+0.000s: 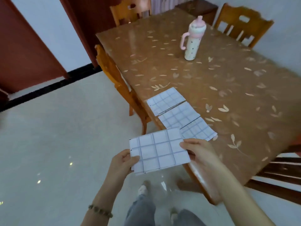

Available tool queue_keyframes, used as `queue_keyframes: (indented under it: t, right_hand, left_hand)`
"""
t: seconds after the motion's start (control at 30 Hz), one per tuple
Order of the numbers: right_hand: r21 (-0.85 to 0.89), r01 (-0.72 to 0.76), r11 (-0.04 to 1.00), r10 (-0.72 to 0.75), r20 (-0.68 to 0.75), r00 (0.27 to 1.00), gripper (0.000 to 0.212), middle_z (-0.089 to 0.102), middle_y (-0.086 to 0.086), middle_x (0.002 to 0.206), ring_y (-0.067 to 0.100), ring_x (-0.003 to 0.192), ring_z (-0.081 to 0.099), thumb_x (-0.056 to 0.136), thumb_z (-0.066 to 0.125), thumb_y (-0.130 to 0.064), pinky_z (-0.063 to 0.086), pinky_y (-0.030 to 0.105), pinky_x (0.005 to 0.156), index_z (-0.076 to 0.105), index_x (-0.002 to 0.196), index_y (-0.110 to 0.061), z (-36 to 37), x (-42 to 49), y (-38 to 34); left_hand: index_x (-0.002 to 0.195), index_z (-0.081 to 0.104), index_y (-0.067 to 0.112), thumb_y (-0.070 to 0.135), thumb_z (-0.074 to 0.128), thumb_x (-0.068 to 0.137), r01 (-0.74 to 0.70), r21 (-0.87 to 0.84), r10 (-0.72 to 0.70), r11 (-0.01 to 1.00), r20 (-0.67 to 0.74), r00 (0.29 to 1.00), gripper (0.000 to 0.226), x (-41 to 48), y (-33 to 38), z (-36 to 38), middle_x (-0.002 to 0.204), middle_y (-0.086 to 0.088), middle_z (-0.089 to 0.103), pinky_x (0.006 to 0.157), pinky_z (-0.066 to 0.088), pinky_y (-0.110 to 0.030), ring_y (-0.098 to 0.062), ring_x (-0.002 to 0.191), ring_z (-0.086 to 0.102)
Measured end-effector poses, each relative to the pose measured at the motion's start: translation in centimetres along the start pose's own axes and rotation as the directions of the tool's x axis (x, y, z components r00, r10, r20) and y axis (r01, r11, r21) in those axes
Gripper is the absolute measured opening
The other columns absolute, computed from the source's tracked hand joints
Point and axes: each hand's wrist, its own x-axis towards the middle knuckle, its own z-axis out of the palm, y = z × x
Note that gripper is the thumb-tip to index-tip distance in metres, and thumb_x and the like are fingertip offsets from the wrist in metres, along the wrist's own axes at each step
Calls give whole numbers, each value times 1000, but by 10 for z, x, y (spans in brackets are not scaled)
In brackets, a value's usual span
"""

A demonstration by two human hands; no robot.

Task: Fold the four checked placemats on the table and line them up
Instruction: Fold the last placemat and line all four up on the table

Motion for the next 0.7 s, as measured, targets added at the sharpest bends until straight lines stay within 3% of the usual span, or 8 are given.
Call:
queue_keyframes:
  t: [0.1, 0.17, 0.27, 0.37, 0.47, 0.6, 0.7]
  right_hand:
    - [122, 0, 992, 19, -151, 988, 17, 72, 23, 91, 33, 88, 69, 79, 68, 2, 55, 44, 84, 67, 95, 9, 5, -4, 3]
    - [207, 7, 978, 44, -239, 970, 19, 70, 26, 94, 36, 90, 68, 80, 67, 2, 52, 48, 87, 65, 98, 10, 6, -11, 7]
    - [281, 18, 960, 85, -350, 933, 18, 72, 19, 83, 33, 83, 66, 82, 67, 1, 52, 45, 85, 65, 98, 8, 2, -20, 14]
    - [348, 20, 937, 141, -431, 891, 19, 69, 23, 92, 31, 80, 65, 81, 68, -1, 53, 42, 81, 65, 99, 6, -3, -29, 27]
    - [367, 60, 928, 141, -494, 858, 5, 68, 17, 82, 24, 67, 66, 81, 65, 3, 55, 33, 67, 67, 85, 1, -13, -36, 36]
    - [387, 76, 919, 159, -539, 827, 5, 67, 13, 71, 17, 57, 66, 83, 62, 7, 54, 24, 50, 65, 83, 2, -30, -43, 43]
    - [283, 101, 954, 97, -609, 787, 6, 69, 9, 76, 18, 70, 66, 82, 66, 3, 52, 19, 55, 68, 86, 0, -60, -41, 42]
  left_hand:
    - [96, 68, 10, 20, 68, 65, -12, 96, -1, 995, 138, 990, 33, 35, 23, -3, 86, -5, 75, 64, 55, -27, -20, 79, 72]
    - [99, 67, 14, 19, 70, 68, -38, 165, -2, 985, 236, 972, 32, 55, 36, -1, 87, 0, 75, 62, 55, -25, -17, 80, 72]
    - [104, 65, 19, 9, 72, 79, -80, 249, -21, 965, 376, 926, 27, 77, 51, 11, 89, 7, 75, 60, 54, -21, -14, 83, 71]
    - [104, 64, 23, 12, 63, 90, -82, 288, -66, 954, 468, 881, 18, 88, 56, 29, 90, 9, 75, 57, 52, -18, -9, 81, 71]
    - [105, 67, 19, 27, 56, 95, -54, 322, -122, 945, 500, 857, 17, 94, 53, 49, 95, 2, 75, 62, 54, -23, -14, 87, 71]
    - [104, 68, 9, 18, 59, 94, 0, 353, -188, 936, 497, 847, 17, 100, 33, 72, 98, -7, 74, 67, 55, -29, -22, 89, 71]
    - [101, 69, 3, 10, 61, 91, 54, 354, -248, 934, 532, 809, 15, 99, 13, 92, 95, -12, 75, 71, 56, -33, -27, 87, 71]
